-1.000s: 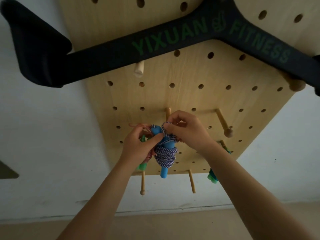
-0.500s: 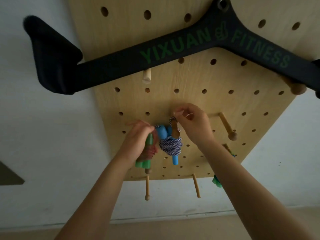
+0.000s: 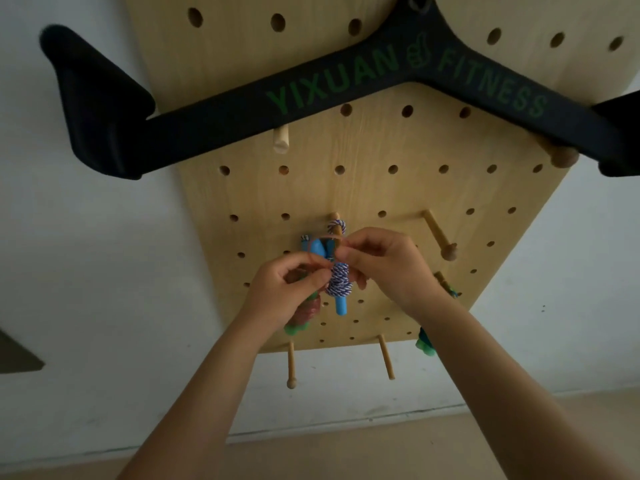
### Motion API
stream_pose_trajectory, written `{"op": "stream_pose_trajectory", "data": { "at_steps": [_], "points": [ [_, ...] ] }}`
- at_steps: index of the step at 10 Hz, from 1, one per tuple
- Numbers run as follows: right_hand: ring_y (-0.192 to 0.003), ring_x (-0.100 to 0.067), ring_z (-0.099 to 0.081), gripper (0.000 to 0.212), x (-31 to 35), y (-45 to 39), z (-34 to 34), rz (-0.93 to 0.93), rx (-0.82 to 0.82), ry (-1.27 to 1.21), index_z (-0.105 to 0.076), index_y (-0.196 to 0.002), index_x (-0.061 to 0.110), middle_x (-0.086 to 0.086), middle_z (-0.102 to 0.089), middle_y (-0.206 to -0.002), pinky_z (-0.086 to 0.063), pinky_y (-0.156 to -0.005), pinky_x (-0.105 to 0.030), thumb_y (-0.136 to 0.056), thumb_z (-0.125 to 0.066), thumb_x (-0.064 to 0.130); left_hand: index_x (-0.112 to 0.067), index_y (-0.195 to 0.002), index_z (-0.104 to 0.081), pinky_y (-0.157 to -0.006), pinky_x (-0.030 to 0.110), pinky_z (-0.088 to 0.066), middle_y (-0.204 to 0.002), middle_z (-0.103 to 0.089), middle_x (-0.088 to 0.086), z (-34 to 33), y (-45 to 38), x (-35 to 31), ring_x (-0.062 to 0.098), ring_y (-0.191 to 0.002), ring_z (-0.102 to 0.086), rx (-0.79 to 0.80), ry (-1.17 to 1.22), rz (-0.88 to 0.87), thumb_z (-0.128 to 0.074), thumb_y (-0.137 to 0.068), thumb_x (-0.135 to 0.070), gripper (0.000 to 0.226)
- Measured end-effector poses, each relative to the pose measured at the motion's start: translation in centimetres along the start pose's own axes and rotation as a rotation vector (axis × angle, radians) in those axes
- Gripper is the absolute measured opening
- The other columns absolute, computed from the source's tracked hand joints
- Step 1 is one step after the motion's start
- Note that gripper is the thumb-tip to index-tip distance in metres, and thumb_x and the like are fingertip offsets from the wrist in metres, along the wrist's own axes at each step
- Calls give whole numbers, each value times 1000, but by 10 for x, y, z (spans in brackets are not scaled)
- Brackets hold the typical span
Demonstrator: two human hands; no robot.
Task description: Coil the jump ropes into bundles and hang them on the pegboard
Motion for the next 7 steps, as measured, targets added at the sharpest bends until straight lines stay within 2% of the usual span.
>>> {"op": "stream_pose_trajectory", "data": {
  "at_steps": [1, 2, 3, 4, 6, 7],
  "points": [
    [-56, -13, -63, 12, -11, 5, -6, -19, 71, -22, -73, -88, 9, -6, -71, -69, -51, -54, -21, -84, -74, 20, -31, -82, -77, -65, 21, -55, -84, -77, -3, 0, -2, 10, 11, -76, -73, -79, 25, 33, -75, -86, -18, 14],
    [-57, -17, -64, 17, -22, 3, 1, -51, 9, -62, -71, -84, 10, -7, -72, -69, -53, -56, -27, -80, -75, 27, -22, -87, -77, -69, 14, -54, -85, -78, 0, 1, -8, 13, 9, -81, -74, -143, 127, 46, -75, -85, -18, 5],
    [-60, -21, -67, 15, -28, -6, 14, -39, -84, -90, -70, -88, 6, -8, -72, -71, -57, -59, -34, -86, -72, 21, -17, -93, -74, -68, 14, -55, -85, -78, 0, -1, -18, 9, 10, -80, -75, -135, 131, 47, -74, -86, -15, 7],
    [-57, -18, -66, 6, -34, -18, 16, -52, -119, -98, -69, -90, 4, -8, -70, -71, -54, -53, -25, -91, -67, 10, -19, -92, -73, -63, 13, -53, -79, -77, -7, 0, -31, 9, 3, -74, -72, -164, 72, 40, -72, -89, -17, 3],
    [-61, -22, -69, 13, -55, -35, 5, -142, -142, -173, -65, -98, -7, -15, -70, -77, -60, -59, -29, -94, -61, 4, -20, -91, -73, -61, 14, -53, -77, -76, -8, 7, -48, 27, 4, -73, -71, -219, 70, 104, -73, -89, -22, 3],
    [-62, -22, -71, 11, -57, -36, 4, -162, -161, -209, -66, -97, -7, -11, -71, -74, -61, -61, -31, -94, -62, 3, -20, -89, -73, -59, 12, -51, -75, -76, -9, 6, -51, 26, 1, -69, -71, -223, 83, 85, -73, -89, -23, 4]
  ]
}}
Point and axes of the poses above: each hand's wrist, its own y-axis away from the middle knuckle, its own z-axis out of the back of the hand, x = y × z, the point moved 8 cm from there along -y, towards the middle knuckle
